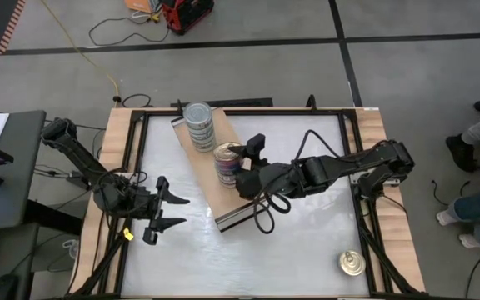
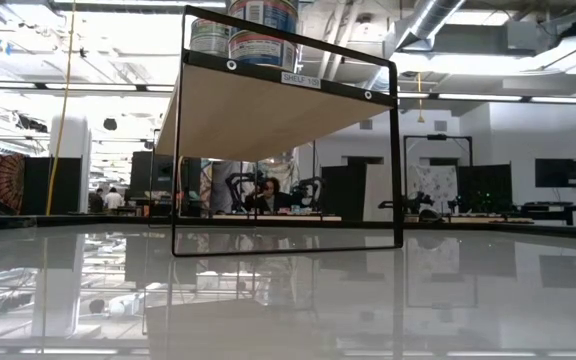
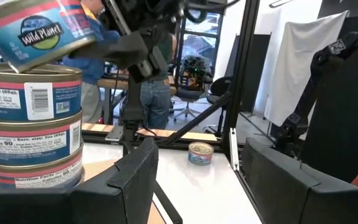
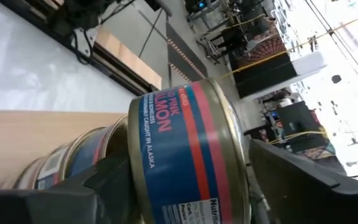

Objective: Stack canned seafood by type on shelf
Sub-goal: Stack the blue tuna can on top of the other blue tuna can on the shelf

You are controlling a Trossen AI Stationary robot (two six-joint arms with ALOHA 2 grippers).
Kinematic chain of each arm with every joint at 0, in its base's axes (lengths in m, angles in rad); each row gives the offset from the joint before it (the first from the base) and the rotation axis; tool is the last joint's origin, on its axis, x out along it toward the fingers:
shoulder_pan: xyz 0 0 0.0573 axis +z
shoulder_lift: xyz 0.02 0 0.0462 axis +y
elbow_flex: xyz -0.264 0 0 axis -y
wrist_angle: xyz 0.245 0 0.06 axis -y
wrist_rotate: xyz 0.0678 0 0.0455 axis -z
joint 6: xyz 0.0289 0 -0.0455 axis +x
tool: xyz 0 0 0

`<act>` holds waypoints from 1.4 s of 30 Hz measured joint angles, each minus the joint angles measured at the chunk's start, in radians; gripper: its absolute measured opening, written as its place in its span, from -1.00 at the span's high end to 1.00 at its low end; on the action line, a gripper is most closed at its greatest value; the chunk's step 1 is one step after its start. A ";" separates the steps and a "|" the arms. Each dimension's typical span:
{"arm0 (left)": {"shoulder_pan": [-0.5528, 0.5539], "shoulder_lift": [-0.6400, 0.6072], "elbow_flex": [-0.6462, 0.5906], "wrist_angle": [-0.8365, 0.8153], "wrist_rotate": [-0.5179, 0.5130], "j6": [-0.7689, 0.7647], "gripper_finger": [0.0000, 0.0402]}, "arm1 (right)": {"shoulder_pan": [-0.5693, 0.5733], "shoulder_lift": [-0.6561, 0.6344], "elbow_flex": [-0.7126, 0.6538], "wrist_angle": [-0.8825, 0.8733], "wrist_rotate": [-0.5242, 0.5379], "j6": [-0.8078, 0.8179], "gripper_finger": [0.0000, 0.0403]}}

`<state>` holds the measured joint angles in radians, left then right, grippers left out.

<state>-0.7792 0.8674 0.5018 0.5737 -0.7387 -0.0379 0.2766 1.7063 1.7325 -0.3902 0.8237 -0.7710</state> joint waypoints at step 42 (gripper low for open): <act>0.000 0.000 0.000 -0.006 -0.002 -0.010 -0.12 | -0.011 -0.015 0.051 -0.212 -0.083 0.269 -0.67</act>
<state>-0.7792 0.8676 0.5018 0.5680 -0.7406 -0.0475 0.2653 1.6912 1.7832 -0.6025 0.7405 -0.5015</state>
